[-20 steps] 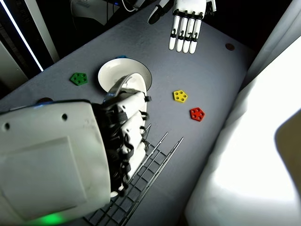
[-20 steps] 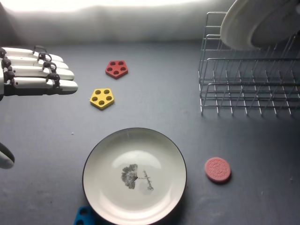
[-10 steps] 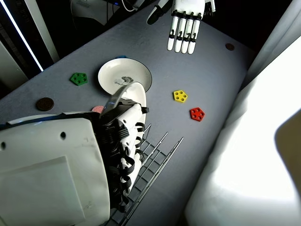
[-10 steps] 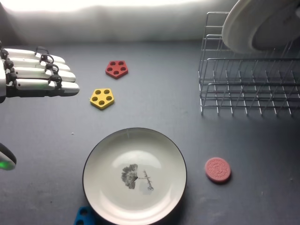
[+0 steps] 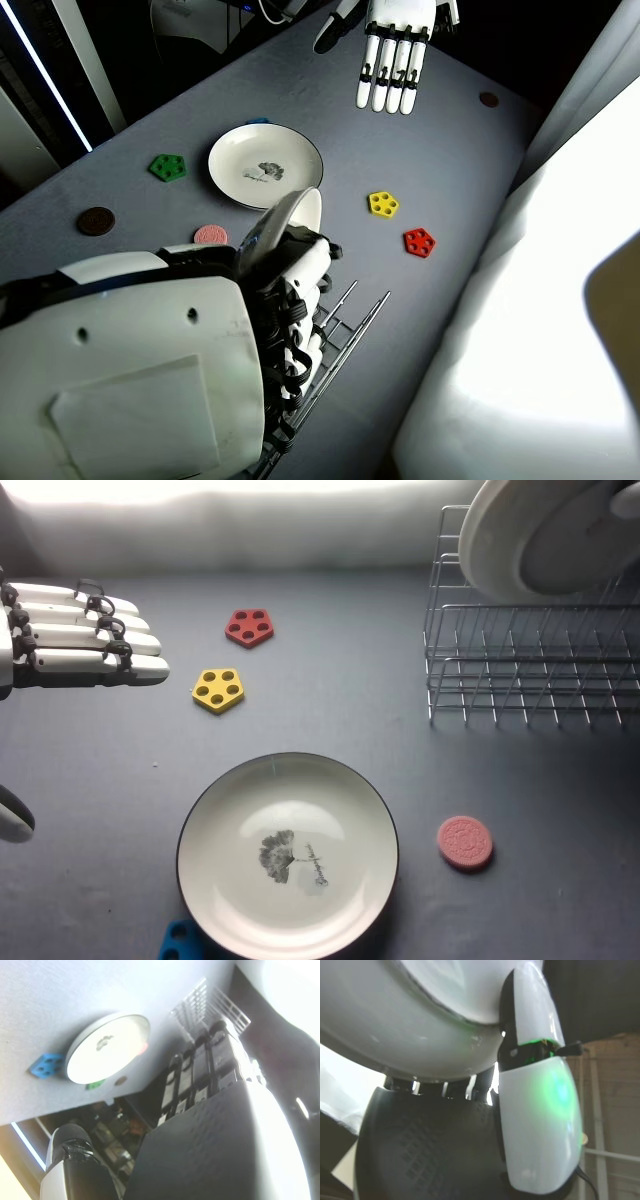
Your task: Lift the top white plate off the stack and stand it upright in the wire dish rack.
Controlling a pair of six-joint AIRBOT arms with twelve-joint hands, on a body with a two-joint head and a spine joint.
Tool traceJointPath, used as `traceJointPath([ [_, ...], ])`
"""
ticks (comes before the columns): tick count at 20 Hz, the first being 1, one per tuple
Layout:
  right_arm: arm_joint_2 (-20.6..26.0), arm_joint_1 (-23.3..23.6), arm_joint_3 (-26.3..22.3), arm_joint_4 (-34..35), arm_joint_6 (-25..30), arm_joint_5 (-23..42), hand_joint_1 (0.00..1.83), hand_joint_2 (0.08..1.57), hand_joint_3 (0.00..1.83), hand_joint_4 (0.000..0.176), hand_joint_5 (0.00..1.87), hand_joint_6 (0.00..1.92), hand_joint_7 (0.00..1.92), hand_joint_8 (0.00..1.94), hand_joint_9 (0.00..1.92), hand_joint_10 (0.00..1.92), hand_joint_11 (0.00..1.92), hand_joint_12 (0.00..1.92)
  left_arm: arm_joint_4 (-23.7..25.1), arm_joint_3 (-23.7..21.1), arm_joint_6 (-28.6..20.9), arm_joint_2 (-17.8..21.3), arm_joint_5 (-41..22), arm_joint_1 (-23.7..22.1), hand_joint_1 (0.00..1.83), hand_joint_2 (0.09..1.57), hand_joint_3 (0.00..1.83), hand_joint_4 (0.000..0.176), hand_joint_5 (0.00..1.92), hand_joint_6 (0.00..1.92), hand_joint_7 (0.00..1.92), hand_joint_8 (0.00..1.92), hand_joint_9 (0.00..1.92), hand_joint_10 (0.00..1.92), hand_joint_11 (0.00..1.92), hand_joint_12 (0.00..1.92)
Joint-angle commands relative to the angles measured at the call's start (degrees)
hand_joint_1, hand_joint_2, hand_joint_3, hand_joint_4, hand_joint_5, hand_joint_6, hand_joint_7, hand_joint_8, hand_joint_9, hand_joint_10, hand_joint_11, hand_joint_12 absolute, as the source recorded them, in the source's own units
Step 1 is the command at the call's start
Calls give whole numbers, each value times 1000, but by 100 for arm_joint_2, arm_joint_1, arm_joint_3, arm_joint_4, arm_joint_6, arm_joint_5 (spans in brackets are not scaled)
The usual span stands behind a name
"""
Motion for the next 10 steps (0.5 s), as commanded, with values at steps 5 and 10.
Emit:
traceJointPath([
  [5, 26, -3, 198, 588, 250, 404, 1500, 1030, 1, 0, 993, 917, 1192, 396, 1221, 517, 998, 1318, -473, -39, 1, 52, -373, -119, 235, 869, 0, 0, 50, 3, 76, 6, 92, 9, 125, 20],
  [10, -50, -114, 359, 588, 344, 408, 1501, 1026, 2, 0, 1001, 869, 1182, 423, 1254, 480, 998, 1326, -493, -59, -60, 64, -532, -118, 218, 870, 0, 0, 23, 3, 48, 3, 62, 3, 100, 9],
])
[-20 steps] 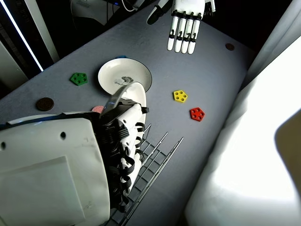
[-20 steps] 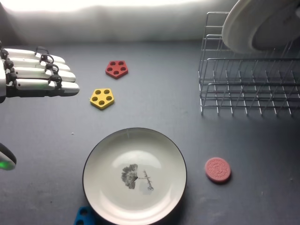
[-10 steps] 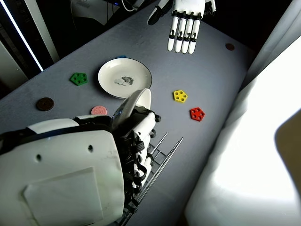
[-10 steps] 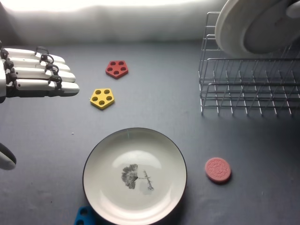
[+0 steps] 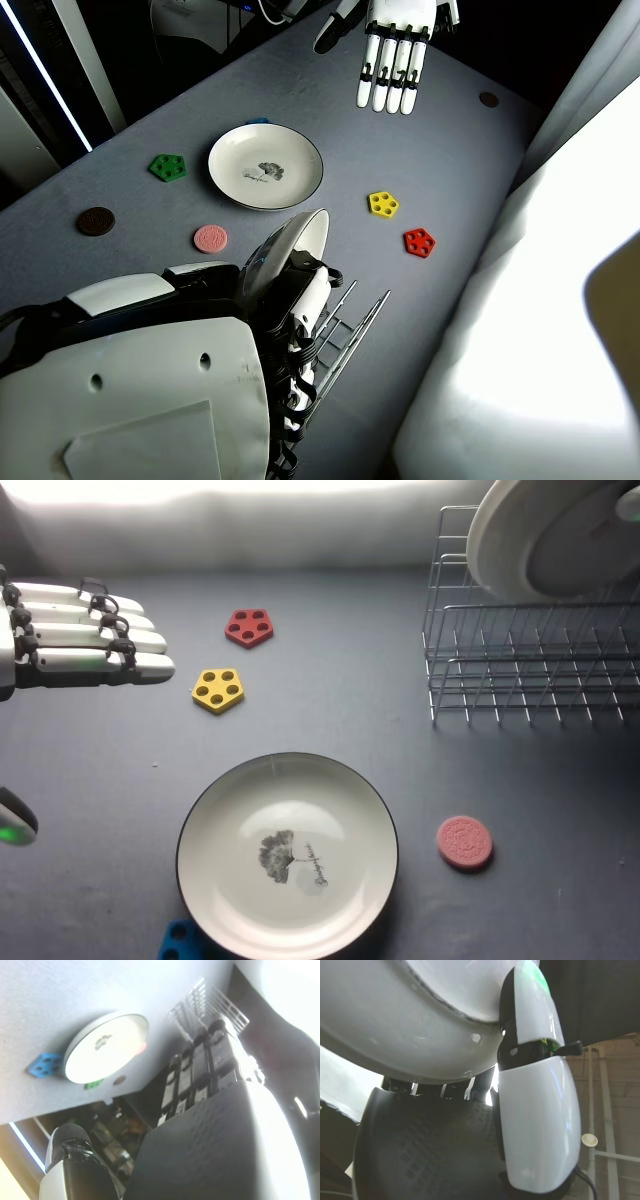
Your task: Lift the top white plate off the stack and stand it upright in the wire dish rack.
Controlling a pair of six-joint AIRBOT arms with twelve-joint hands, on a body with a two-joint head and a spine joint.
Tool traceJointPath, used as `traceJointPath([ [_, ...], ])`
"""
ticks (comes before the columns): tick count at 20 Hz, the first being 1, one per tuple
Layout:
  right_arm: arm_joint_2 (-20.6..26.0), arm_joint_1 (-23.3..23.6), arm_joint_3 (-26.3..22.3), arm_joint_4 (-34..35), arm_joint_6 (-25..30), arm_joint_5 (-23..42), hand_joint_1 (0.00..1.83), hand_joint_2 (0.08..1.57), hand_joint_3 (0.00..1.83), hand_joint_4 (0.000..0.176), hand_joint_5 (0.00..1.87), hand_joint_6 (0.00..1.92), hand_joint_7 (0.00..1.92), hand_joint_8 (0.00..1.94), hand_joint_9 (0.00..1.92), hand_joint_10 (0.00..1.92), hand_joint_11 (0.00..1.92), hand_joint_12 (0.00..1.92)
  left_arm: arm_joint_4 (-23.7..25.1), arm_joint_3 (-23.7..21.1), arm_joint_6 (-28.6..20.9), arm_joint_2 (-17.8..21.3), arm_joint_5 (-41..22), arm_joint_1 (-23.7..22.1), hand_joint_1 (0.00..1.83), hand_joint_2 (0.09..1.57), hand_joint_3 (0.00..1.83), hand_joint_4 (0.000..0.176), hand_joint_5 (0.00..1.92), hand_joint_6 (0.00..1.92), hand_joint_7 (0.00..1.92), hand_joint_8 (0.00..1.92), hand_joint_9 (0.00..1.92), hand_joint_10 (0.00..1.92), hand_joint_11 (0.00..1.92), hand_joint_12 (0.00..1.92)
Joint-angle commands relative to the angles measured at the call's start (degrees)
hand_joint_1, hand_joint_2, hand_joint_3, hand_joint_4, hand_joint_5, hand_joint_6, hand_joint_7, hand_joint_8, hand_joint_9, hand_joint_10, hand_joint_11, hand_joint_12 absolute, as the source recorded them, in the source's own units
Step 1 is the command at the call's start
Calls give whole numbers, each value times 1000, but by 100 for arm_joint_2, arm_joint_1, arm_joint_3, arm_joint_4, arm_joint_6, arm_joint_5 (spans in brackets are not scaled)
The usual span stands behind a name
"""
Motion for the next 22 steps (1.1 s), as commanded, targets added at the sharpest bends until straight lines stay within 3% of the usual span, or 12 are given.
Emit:
traceJointPath([
  [1, 80, 54, 71, 507, 98, 360, 1501, 1026, 0, 0, 1013, 865, 1203, 378, 1244, 492, 996, 1326, -460, -16, -34, 55, -463, -118, 237, 866, 0, 0, 39, 8, 57, 5, 69, 5, 108, 12],
  [3, 41, 38, 137, 508, 197, 360, 1501, 1024, 0, 0, 1017, 863, 1224, 334, 1248, 484, 996, 1325, -469, -16, -117, 55, -604, -118, 245, 869, 0, 0, 35, 4, 53, 2, 63, 1, 100, 9],
  [5, 15, 6, 165, 508, 312, 360, 1497, 1043, 0, 0, 974, 946, 1167, 463, 1161, 608, 973, 1353, -472, -25, -211, 49, -829, -118, 243, 869, 0, 0, 34, 4, 55, 3, 64, 2, 107, 12],
  [8, -18, -75, 198, 516, 533, 360, 1499, 1033, 0, 0, 989, 901, 1169, 457, 1222, 519, 993, 1332, -478, -50, -316, 49, -1124, -117, 246, 865, 0, 0, 44, 6, 66, 6, 76, 6, 117, 15],
  [14, -131, -179, 270, 518, 632, 355, 1499, 1033, 0, 0, 982, 910, 1196, 434, 1202, 534, 988, 1335, -431, -171, -341, 56, -1260, -117, 254, 866, 0, 0, 40, 0, 55, 0, 64, 0, 107, 11],
  [15, -160, -202, 288, 518, 641, 355, 1418, 1031, 4, 0, 1007, 927, 1205, 488, 1186, 679, 1043, 838, -413, -187, -341, 56, -1249, -117, 236, 866, 0, 0, 40, 0, 59, 2, 71, 3, 108, 11],
  [16, -172, -205, 296, 518, 641, 355, 1484, 1025, 1, 0, 1024, 854, 1210, 409, 1206, 561, 1022, 1204, -398, -199, -341, 56, -1248, -117, 240, 869, 1, 0, 42, 1, 57, 1, 67, 1, 105, 10],
  [17, -188, -205, 309, 519, 640, 356, 1496, 1031, 0, 0, 1017, 862, 1190, 427, 1187, 579, 1002, 1299, -368, -213, -340, 56, -1249, -118, 232, 868, 1, 0, 37, 0, 51, 0, 66, 1, 105, 10],
  [22, -290, -344, 408, 503, 494, 357, 1500, 1031, 0, 0, 1009, 876, 1211, 388, 1188, 570, 989, 1335, -309, -234, -337, 57, -1246, -119, 234, 859, 0, 0, 41, 8, 64, 9, 80, 8, 120, 16],
])
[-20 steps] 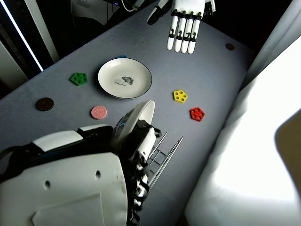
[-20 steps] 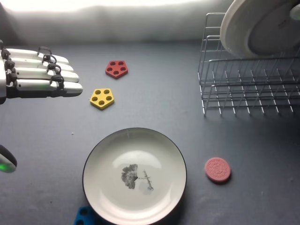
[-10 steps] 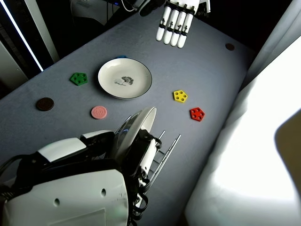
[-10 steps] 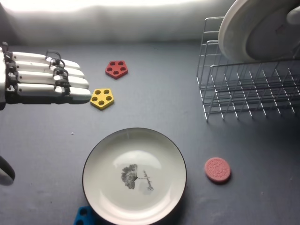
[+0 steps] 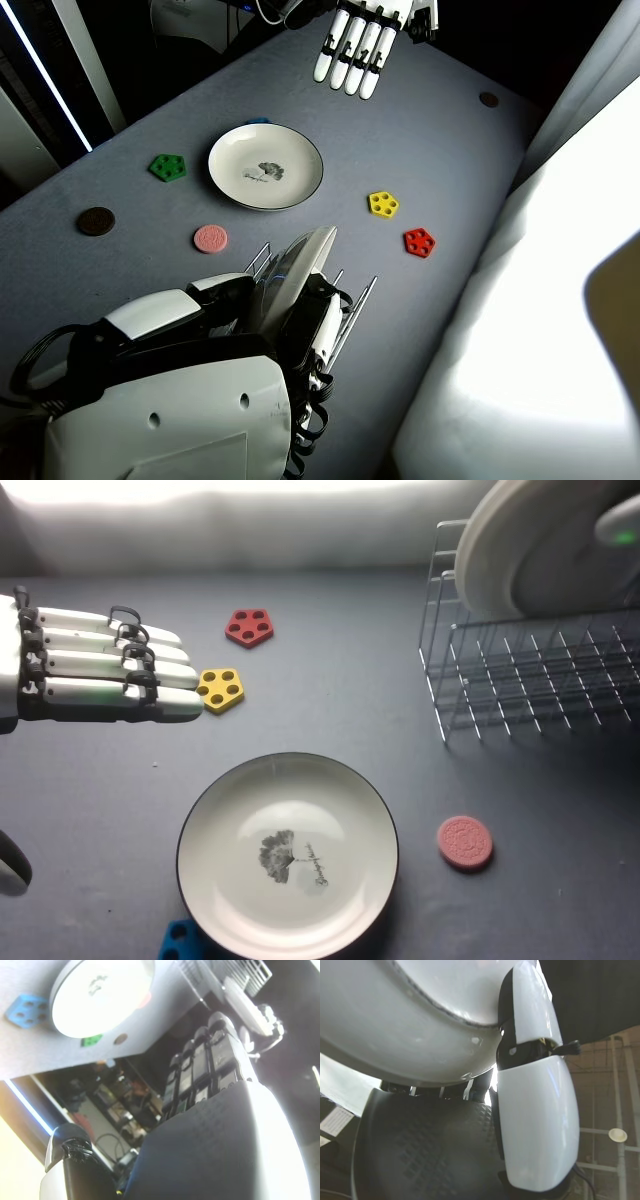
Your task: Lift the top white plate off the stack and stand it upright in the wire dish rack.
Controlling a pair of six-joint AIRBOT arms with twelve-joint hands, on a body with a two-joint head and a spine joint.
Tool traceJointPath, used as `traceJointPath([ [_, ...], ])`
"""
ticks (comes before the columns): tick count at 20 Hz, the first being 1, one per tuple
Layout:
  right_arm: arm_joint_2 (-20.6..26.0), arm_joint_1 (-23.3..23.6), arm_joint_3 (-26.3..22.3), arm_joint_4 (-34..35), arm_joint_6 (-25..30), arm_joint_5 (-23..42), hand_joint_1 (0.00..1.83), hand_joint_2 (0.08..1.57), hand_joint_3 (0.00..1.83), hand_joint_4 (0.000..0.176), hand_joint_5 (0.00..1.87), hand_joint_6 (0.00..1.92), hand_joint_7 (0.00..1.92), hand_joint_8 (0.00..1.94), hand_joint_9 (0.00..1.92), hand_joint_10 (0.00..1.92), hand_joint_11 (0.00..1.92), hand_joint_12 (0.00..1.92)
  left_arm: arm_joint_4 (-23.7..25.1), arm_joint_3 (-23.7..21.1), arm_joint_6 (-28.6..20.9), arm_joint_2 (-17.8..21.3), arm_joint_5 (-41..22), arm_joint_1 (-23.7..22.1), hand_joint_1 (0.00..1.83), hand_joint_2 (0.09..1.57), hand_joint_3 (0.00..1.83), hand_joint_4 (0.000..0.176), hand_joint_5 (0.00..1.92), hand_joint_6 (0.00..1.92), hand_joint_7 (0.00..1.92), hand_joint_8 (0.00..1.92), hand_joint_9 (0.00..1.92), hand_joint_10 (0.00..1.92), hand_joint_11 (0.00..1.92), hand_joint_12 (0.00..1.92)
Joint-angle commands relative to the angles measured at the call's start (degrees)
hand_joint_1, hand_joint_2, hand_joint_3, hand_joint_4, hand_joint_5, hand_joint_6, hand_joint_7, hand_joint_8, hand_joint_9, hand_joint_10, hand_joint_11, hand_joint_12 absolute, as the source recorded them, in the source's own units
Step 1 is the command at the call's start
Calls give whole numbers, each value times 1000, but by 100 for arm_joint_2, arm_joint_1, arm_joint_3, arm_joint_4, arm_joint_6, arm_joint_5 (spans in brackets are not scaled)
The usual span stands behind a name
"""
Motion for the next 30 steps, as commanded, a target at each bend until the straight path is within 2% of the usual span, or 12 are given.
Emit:
traceJointPath([
  [1, 72, 12, 97, 464, 88, 400, 1501, 1023, 1, 0, 1032, 845, 1231, 341, 1217, 521, 996, 1321, -468, -18, -2, 37, -382, -119, 242, 863, 0, 0, 39, 6, 62, 7, 74, 4, 111, 11],
  [14, -190, -74, 422, 417, -324, 552, 1500, 1029, 0, 0, 1005, 876, 1217, 380, 1211, 534, 982, 1342, -457, -18, 14, 32, -357, -125, 247, 864, 0, 0, 27, 5, 55, 4, 70, 4, 116, 13],
  [15, -222, -102, 462, 418, -333, 560, 1419, 1026, 3, 0, 1029, 898, 1237, 416, 1195, 668, 1048, 833, -457, -18, 14, 32, -360, -126, 233, 864, 0, 0, 23, 2, 48, 0, 60, 0, 104, 8],
  [16, -248, -129, 492, 421, -334, 560, 1402, 1034, 0, 0, 1022, 925, 1209, 484, 1180, 717, 1134, 552, -457, -18, 14, 32, -360, -126, 236, 866, 0, 0, 20, 1, 45, 0, 54, 0, 99, 6],
  [17, -264, -143, 509, 423, -334, 560, 1479, 1030, 8, 0, 1004, 904, 1207, 428, 1178, 601, 1007, 1186, -457, -18, 14, 32, -362, -126, 263, 864, 0, 0, 32, 5, 57, 5, 60, 3, 102, 7],
  [18, -274, -155, 521, 423, -335, 560, 1495, 1031, 5, 0, 995, 900, 1195, 430, 1197, 557, 980, 1318, -457, -18, 14, 32, -366, -126, 242, 865, 0, 0, 34, 5, 56, 4, 69, 6, 118, 14],
  [22, -285, -171, 533, 461, -354, 560, 1500, 1028, 0, 0, 1030, 841, 1229, 342, 1198, 571, 977, 1346, -457, -22, 13, 32, -360, -127, 240, 864, 0, 0, 39, 4, 59, 3, 67, 3, 116, 13],
  [25, -285, -171, 536, 507, -405, 560, 1502, 1022, 0, 0, 1020, 792, 1207, 412, 1253, 489, 1005, 1319, -458, -22, 12, 32, -359, -129, 252, 869, 2, 0, 33, 1, 52, 0, 58, 0, 105, 7],
  [26, -288, -171, 542, 529, -438, 560, 1418, 1031, 1, 0, 1006, 894, 1216, 416, 1212, 696, 1046, 791, -458, -24, 12, 32, -358, -130, 237, 860, 0, 0, 63, 12, 89, 14, 92, 13, 141, 23],
  [28, -299, -171, 565, 553, -467, 560, 1385, 1078, 0, 0, 918, 1083, 1090, 658, 1067, 952, 1118, 403, -458, -26, 12, 32, -357, -132, 250, 857, 0, 0, 63, 8, 80, 7, 83, 6, 129, 17],
  [29, -303, -171, 569, 562, -483, 563, 1270, 1089, 0, 0, 973, 1073, 1108, 671, 1061, 399, 1106, 346, -458, -27, 12, 32, -357, -133, 238, 863, 0, 0, 51, 2, 68, 1, 79, 4, 126, 15],
  [30, -304, -172, 577, 599, -532, 580, 1250, 1082, 3, 0, 1011, 1041, 1108, 662, 1115, 145, 1101, 318, -459, -27, 12, 33, -358, -133, 248, 859, 0, 0, 59, 5, 78, 5, 87, 6, 135, 19],
])
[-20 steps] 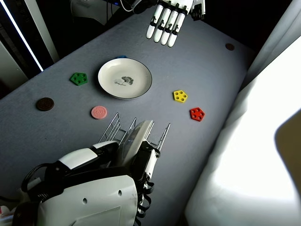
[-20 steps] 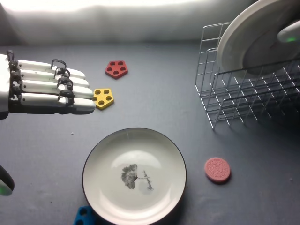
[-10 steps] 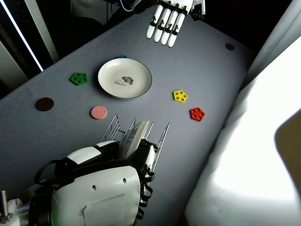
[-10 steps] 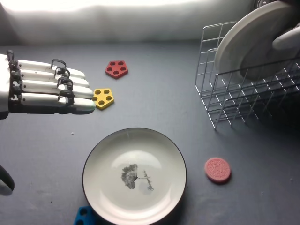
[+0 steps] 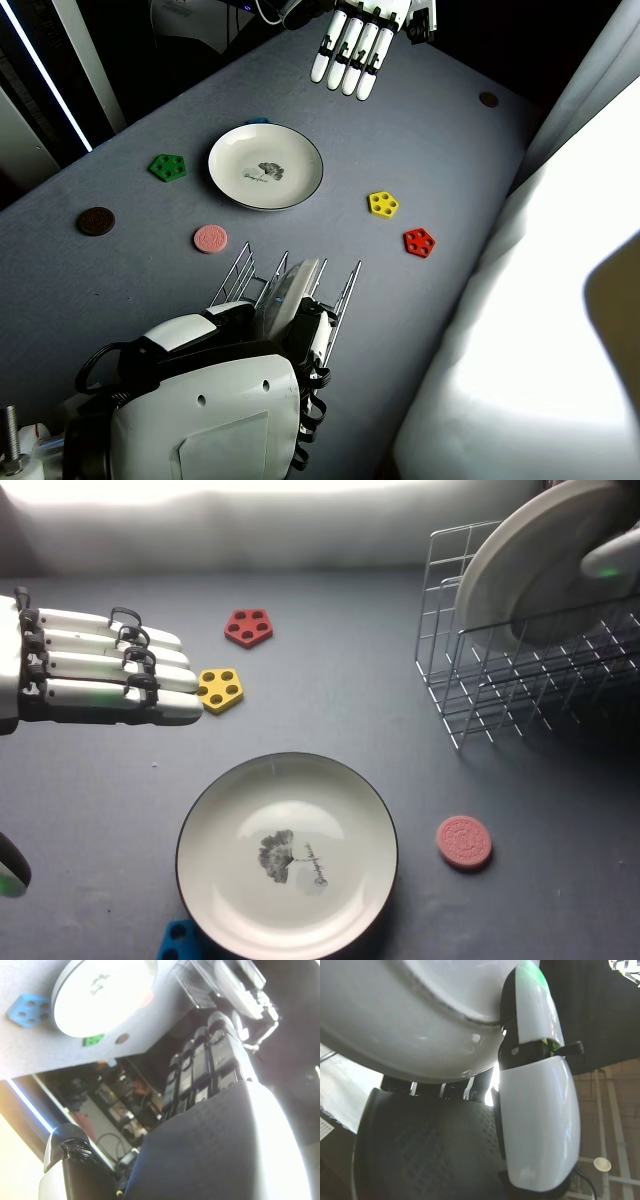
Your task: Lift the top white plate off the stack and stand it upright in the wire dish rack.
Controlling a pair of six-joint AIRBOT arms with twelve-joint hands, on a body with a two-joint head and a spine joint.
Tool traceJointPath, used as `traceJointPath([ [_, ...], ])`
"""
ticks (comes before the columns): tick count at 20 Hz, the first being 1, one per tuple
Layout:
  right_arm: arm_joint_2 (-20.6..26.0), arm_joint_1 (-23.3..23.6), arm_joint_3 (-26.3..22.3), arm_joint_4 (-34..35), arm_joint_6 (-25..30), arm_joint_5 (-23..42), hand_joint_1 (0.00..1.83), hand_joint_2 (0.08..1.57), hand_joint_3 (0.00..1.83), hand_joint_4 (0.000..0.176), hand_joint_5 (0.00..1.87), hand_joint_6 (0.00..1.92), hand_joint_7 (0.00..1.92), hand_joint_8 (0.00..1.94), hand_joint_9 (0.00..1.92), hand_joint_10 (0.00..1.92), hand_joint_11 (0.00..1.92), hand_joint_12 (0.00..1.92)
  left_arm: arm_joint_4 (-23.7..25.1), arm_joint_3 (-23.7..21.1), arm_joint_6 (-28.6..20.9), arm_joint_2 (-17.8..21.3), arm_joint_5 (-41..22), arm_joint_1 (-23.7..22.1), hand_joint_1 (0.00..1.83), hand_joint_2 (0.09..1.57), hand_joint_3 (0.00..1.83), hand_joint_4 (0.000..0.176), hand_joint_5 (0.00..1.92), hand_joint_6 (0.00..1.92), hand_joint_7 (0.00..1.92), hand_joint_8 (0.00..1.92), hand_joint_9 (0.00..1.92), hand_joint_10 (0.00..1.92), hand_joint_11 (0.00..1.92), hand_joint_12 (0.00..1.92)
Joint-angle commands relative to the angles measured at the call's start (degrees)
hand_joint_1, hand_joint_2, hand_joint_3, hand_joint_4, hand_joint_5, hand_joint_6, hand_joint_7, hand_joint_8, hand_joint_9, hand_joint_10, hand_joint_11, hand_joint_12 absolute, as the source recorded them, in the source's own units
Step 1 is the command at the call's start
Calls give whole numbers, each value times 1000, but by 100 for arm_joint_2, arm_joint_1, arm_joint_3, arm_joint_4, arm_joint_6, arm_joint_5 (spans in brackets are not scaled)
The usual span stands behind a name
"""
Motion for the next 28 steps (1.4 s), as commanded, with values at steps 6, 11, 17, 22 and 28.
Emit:
traceJointPath([
  [6, 67, 39, 90, 715, -184, 356, 1019, 949, 1, 0, 754, 11, 717, 4, 770, 0, 815, 175, -459, -27, -2, 32, -371, -135, 238, 857, 0, 0, 52, 2, 73, 1, 81, 1, 133, 16],
  [11, 66, 22, 86, 715, -292, 356, 1010, 972, 6, 0, 709, 2, 682, 0, 706, 0, 727, 131, -460, -30, -1, 34, -376, -135, 214, 863, 1, 0, 49, 6, 69, 3, 82, 6, 130, 14],
  [17, 93, 119, 6, 1167, -2229, 717, 1017, 971, 3, 0, 709, 13, 676, 1, 700, 1, 728, 127, -458, -31, 19, 33, -373, -134, 228, 858, 0, 0, 54, 8, 71, 8, 79, 7, 122, 10],
  [22, 128, 207, -219, 1098, -3810, 835, 1021, 967, 1, 0, 687, 5, 689, 5, 713, 5, 738, 128, -456, -46, 56, 32, -351, -133, 234, 858, 0, 0, 46, 4, 70, 5, 81, 5, 123, 10],
  [28, 262, 215, -589, 1232, -5428, 837, 980, 993, 7, 0, 638, 0, 661, 0, 682, 0, 715, 113, -455, -47, 63, 32, -349, -133, 216, 864, 4, 0, 49, 0, 69, 0, 73, 0, 119, 6],
])
